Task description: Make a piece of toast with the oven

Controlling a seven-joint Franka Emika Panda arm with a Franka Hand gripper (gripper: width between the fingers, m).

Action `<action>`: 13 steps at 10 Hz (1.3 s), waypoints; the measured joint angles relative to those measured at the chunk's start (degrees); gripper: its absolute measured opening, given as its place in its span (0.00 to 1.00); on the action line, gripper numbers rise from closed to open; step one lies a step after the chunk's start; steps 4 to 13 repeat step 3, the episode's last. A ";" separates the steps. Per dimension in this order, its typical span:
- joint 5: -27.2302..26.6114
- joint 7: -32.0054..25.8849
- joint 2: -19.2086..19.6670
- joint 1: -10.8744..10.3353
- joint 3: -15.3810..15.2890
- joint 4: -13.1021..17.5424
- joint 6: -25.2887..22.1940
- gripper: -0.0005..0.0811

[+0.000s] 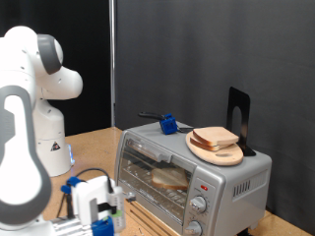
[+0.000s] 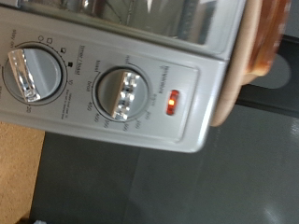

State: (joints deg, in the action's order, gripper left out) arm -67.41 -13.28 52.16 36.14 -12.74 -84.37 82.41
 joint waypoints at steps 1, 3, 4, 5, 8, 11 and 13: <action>0.20 0.39 -0.24 1.04 0.60 0.55 -1.36 1.00; 1.34 1.67 -1.14 2.51 1.74 1.25 -4.18 1.00; 1.34 1.67 -1.14 2.51 1.74 1.25 -4.18 1.00; 1.34 1.67 -1.14 2.51 1.74 1.25 -4.18 1.00; 1.34 1.67 -1.14 2.51 1.74 1.25 -4.18 1.00; 1.34 1.67 -1.14 2.51 1.74 1.25 -4.18 1.00; 1.34 1.67 -1.14 2.51 1.74 1.25 -4.18 1.00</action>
